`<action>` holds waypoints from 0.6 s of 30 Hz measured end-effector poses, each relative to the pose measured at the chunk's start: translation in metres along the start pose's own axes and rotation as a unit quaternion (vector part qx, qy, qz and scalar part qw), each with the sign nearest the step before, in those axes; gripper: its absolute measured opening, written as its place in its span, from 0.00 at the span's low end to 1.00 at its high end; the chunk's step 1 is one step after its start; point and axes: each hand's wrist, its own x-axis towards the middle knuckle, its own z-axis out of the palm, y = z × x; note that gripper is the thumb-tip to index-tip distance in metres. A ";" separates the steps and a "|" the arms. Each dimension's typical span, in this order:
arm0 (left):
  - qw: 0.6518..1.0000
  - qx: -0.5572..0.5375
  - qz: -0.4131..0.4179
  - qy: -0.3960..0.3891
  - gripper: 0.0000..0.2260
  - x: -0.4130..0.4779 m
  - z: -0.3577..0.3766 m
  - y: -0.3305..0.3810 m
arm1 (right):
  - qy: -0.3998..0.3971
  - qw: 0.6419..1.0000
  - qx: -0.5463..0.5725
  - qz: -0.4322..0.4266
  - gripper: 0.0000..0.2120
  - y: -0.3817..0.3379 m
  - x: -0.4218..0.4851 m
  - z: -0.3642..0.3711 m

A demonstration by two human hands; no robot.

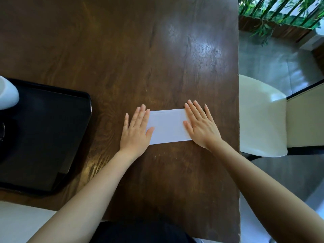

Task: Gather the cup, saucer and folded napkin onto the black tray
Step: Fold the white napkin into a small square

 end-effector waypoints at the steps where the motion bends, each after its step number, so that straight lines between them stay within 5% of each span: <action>1: 0.999 -0.043 -0.025 0.006 0.28 -0.002 -0.003 -0.003 | 0.001 1.000 0.001 0.002 0.29 0.000 0.000 0.000; 8: 0.931 -0.261 -0.207 0.150 0.27 -0.011 -0.030 0.009 | 0.000 0.998 0.017 0.069 0.29 -0.013 -0.004 0.002; 15: 0.834 -0.414 -0.364 -0.040 0.27 0.020 -0.046 0.006 | -0.003 0.996 0.017 0.083 0.29 -0.016 -0.007 -0.001; 18: 0.809 -0.457 -0.363 -0.072 0.15 0.023 -0.054 0.009 | 0.003 0.996 0.015 0.084 0.29 -0.017 -0.007 0.000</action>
